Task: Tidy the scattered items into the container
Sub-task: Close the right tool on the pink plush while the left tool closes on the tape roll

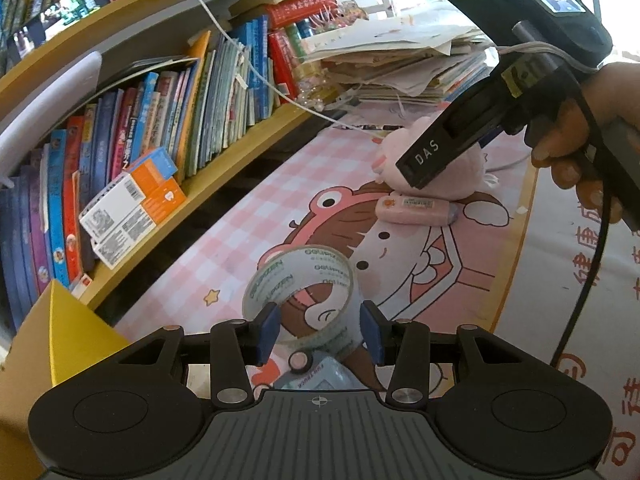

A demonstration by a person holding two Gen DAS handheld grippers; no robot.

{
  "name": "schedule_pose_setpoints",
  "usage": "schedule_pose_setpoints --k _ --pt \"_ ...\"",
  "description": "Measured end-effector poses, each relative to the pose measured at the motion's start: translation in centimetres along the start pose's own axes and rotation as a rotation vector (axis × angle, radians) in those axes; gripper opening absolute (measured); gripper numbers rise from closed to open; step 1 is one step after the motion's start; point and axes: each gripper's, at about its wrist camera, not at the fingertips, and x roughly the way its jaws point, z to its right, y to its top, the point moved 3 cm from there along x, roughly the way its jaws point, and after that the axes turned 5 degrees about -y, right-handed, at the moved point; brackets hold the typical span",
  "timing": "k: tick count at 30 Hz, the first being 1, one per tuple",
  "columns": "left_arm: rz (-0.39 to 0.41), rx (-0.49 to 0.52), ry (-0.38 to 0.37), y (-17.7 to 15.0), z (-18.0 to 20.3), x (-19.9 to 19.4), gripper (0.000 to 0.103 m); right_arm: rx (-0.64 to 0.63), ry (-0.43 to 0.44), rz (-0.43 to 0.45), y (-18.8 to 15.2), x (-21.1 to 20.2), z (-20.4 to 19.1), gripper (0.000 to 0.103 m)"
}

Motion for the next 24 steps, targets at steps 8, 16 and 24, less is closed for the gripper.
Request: schedule_pose_setpoints --k 8,16,24 --pt "0.002 0.028 -0.019 0.5 0.4 0.5 0.044 -0.001 -0.003 -0.004 0.0 0.5 0.2 0.07" --pt "-0.002 0.034 -0.017 0.6 0.5 0.6 0.044 -0.008 0.001 0.01 0.0 0.0 0.0 0.058" --pt "0.002 0.052 -0.016 1.3 0.5 1.2 0.044 -0.006 -0.012 0.056 -0.2 -2.2 0.7 0.057"
